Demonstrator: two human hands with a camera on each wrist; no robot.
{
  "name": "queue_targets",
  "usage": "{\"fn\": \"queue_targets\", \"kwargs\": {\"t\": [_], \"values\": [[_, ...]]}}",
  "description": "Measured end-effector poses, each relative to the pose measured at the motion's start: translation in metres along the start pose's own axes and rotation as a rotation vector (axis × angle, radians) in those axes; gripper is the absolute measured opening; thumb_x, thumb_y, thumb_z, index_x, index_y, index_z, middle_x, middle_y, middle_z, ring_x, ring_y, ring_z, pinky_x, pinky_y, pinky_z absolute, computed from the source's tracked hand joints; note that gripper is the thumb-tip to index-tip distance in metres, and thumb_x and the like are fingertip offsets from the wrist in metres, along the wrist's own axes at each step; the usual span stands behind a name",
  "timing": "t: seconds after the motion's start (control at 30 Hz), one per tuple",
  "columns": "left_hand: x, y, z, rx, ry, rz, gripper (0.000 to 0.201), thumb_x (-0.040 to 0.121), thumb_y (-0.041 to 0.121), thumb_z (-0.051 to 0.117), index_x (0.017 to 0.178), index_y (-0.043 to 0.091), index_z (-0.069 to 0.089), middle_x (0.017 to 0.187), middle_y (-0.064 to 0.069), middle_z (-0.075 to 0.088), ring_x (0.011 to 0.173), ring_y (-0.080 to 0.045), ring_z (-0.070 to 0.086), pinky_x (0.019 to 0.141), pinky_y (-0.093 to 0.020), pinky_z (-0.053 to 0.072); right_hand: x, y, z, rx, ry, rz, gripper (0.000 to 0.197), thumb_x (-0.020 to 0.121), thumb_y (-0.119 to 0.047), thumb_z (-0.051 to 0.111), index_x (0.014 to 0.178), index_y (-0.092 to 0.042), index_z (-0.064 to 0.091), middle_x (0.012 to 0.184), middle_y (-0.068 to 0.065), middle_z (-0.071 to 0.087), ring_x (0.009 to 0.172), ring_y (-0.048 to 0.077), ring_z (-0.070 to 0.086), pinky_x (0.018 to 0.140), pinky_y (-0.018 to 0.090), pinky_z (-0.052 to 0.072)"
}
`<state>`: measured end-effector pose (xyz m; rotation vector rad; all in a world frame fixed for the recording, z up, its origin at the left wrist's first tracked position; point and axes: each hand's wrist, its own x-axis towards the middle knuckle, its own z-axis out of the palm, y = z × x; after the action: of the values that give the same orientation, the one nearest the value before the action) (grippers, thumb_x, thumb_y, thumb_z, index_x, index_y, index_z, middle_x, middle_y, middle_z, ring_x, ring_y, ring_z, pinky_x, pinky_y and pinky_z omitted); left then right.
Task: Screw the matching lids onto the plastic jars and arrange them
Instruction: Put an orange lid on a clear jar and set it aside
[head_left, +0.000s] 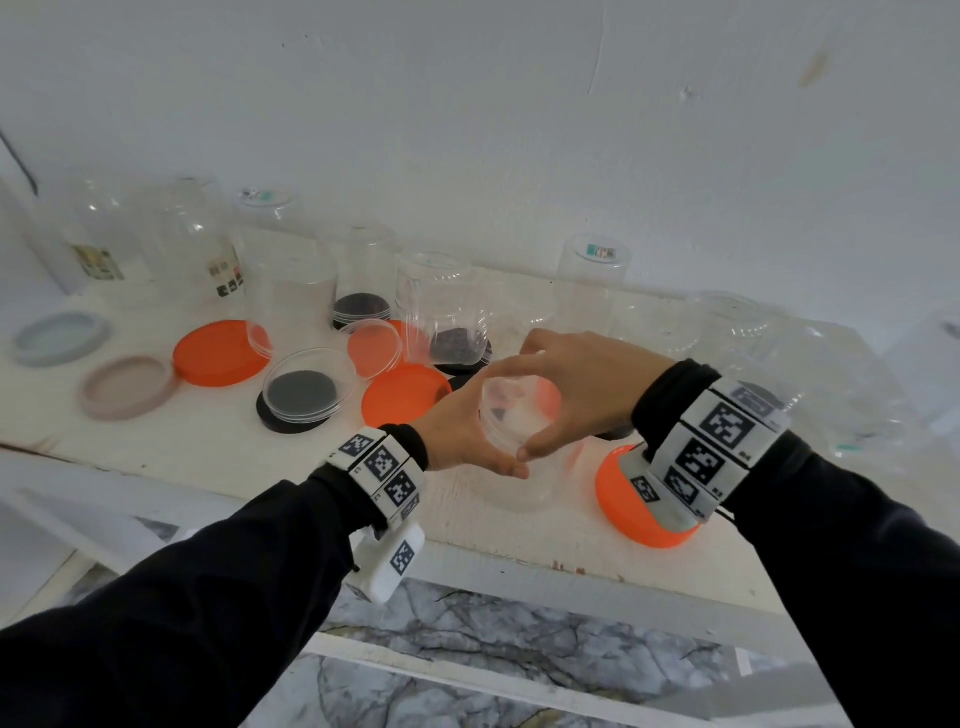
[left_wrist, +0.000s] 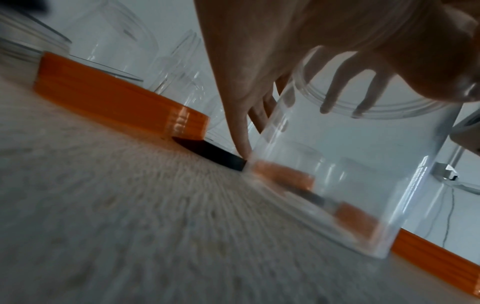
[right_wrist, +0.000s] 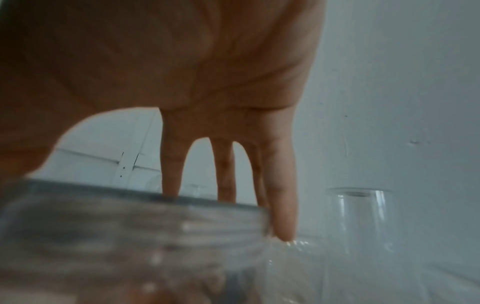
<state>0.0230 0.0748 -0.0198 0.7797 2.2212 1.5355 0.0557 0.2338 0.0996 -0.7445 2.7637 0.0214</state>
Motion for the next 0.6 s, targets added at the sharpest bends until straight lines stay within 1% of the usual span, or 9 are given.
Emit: {"fn": "queue_targets", "kwargs": {"t": [0.07,0.1,0.13,0.23,0.3,0.4,0.5,0.53,0.6], "values": [[-0.001,0.002,0.001,-0.025,0.002,0.016,0.107,0.043,0.041,0.083,0.134,0.031,0.027,0.132,0.01,0.042,0.121,0.007,0.038,0.091,-0.003,0.033,0.0,0.001,0.003,-0.035,0.031,-0.004,0.079,0.067,-0.065,0.067,0.136,-0.047,0.032,0.121,-0.003,0.045,0.09,0.014,0.049,0.072,0.024,0.037],[-0.001,0.003,0.002,-0.03,0.001,0.023,0.107,0.043,0.039,0.083,0.134,0.029,0.027,0.132,0.01,0.043,0.12,0.008,0.039,0.09,-0.001,0.033,0.001,0.002,0.004,-0.047,0.044,-0.008,0.08,0.067,-0.066,0.066,0.136,-0.045,0.033,0.12,-0.002,0.045,0.09,0.015,0.049,0.072,0.024,0.037],[-0.001,0.003,0.002,-0.034,-0.001,0.022,0.107,0.044,0.038,0.084,0.135,0.027,0.028,0.132,0.009,0.043,0.12,0.008,0.039,0.09,-0.001,0.033,0.001,0.002,0.005,-0.052,0.053,-0.011,0.08,0.067,-0.067,0.066,0.137,-0.043,0.034,0.119,-0.001,0.046,0.089,0.015,0.049,0.072,0.024,0.037],[0.0,0.002,0.002,-0.027,-0.011,0.008,0.108,0.046,0.036,0.085,0.137,0.026,0.029,0.132,0.007,0.045,0.123,0.002,0.041,0.095,-0.007,0.034,0.001,0.003,0.006,-0.053,0.066,-0.015,0.082,0.066,-0.068,0.065,0.137,-0.042,0.034,0.117,-0.001,0.046,0.089,0.016,0.05,0.072,0.024,0.039],[0.001,0.003,0.001,-0.004,-0.02,0.002,0.106,0.047,0.035,0.086,0.135,0.027,0.029,0.131,0.008,0.045,0.121,0.003,0.041,0.095,-0.006,0.034,0.002,0.004,0.007,-0.061,0.071,-0.018,0.082,0.066,-0.068,0.065,0.137,-0.042,0.034,0.116,0.0,0.046,0.091,0.016,0.051,0.071,0.024,0.039],[0.0,0.005,0.0,0.026,-0.016,0.0,0.104,0.051,0.026,0.089,0.136,0.026,0.028,0.129,0.011,0.047,0.119,0.006,0.042,0.093,-0.006,0.034,0.003,0.005,0.008,-0.059,0.074,-0.026,0.082,0.066,-0.067,0.066,0.137,-0.043,0.033,0.118,-0.001,0.045,0.092,0.017,0.051,0.072,0.025,0.039],[0.0,0.012,-0.001,0.082,0.0,0.028,0.102,0.051,0.034,0.086,0.136,0.026,0.031,0.128,0.016,0.047,0.118,0.007,0.043,0.094,-0.01,0.036,-0.001,0.011,0.006,-0.077,0.097,-0.046,0.083,0.067,-0.067,0.065,0.138,-0.043,0.03,0.122,-0.002,0.043,0.098,0.017,0.051,0.073,0.026,0.036],[0.001,0.016,-0.003,0.094,-0.001,0.044,0.1,0.052,0.035,0.086,0.135,0.026,0.032,0.128,0.017,0.047,0.118,0.007,0.043,0.094,-0.01,0.037,-0.003,0.015,0.003,-0.069,0.118,-0.048,0.084,0.067,-0.067,0.064,0.139,-0.043,0.029,0.125,-0.003,0.042,0.1,0.017,0.051,0.074,0.026,0.036],[0.003,0.029,-0.012,0.144,0.003,0.064,0.095,0.053,0.041,0.083,0.133,0.032,0.032,0.127,0.022,0.045,0.118,0.008,0.043,0.096,-0.012,0.036,-0.008,0.023,-0.005,-0.034,0.181,-0.052,0.085,0.066,-0.068,0.064,0.139,-0.043,0.028,0.128,-0.005,0.04,0.106,0.017,0.05,0.078,0.027,0.038]]}}
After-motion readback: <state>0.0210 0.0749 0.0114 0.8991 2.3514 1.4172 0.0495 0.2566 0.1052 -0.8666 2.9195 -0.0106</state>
